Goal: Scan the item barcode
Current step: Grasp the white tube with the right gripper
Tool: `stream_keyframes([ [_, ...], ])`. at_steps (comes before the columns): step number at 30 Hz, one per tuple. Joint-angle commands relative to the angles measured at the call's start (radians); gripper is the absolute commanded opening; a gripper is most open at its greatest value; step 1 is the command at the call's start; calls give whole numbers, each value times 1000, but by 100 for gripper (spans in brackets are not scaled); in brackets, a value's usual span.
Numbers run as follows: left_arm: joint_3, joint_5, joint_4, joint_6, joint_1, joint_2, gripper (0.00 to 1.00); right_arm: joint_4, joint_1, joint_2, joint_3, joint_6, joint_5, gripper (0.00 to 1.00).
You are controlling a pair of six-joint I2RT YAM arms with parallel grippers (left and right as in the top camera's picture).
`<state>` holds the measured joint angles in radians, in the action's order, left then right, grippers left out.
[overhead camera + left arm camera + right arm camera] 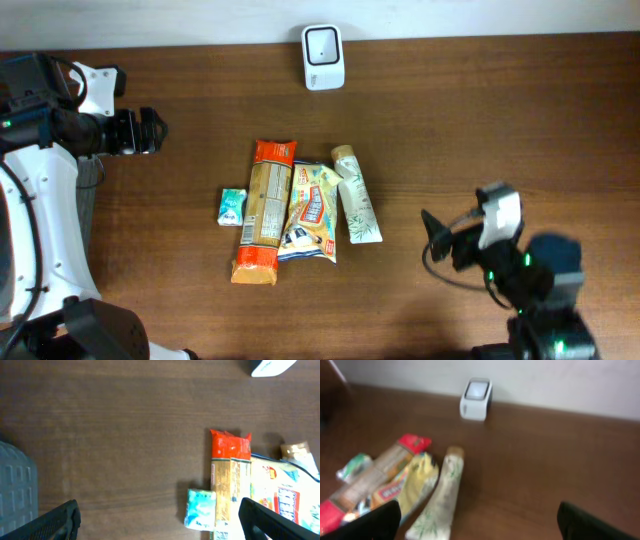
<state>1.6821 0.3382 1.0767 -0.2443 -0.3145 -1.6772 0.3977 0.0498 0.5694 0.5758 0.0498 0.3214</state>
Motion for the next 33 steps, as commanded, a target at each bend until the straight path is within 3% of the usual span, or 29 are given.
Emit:
stream_keyframes([
  [1, 5, 14, 2, -19, -1, 4, 99, 166, 16, 314, 279, 25, 40, 98],
  [3, 5, 14, 2, -19, -1, 4, 99, 267, 78, 483, 422, 26, 20, 98],
  [5, 5, 14, 2, -19, -1, 4, 99, 375, 232, 711, 569, 25, -102, 98],
  [8, 5, 14, 2, -19, -1, 4, 99, 389, 368, 887, 612, 25, -192, 98],
  [9, 5, 14, 2, -19, -1, 4, 99, 360, 389, 951, 612, 14, -117, 98],
  [12, 5, 14, 2, -19, -1, 4, 99, 355, 390, 1025, 612, 31, -52, 99],
  [13, 5, 14, 2, -19, -1, 4, 99, 355, 404, 1051, 612, 66, -73, 88],
  [15, 5, 14, 2, -19, -1, 4, 99, 358, 459, 1088, 612, 69, -237, 83],
  [18, 5, 14, 2, -19, -1, 4, 99, 357, 596, 1176, 612, 69, -539, 84],
  [20, 5, 14, 2, -19, -1, 4, 99, 350, 630, 1228, 612, 69, -605, 91],
  [25, 5, 14, 2, -19, -1, 4, 99, 296, 650, 1352, 612, 69, -722, 90],
  [28, 5, 14, 2, -19, -1, 4, 99, 267, 650, 1362, 612, 69, -775, 57],
  [29, 5, 14, 2, -19, -1, 4, 99, 268, 650, 1362, 612, 69, -775, 34],
  [31, 5, 14, 2, -19, -1, 4, 99, 271, 650, 1361, 612, 68, -774, 4],
  [33, 5, 14, 2, -19, -1, 4, 99, 275, 650, 1361, 621, 40, -774, 4],
])
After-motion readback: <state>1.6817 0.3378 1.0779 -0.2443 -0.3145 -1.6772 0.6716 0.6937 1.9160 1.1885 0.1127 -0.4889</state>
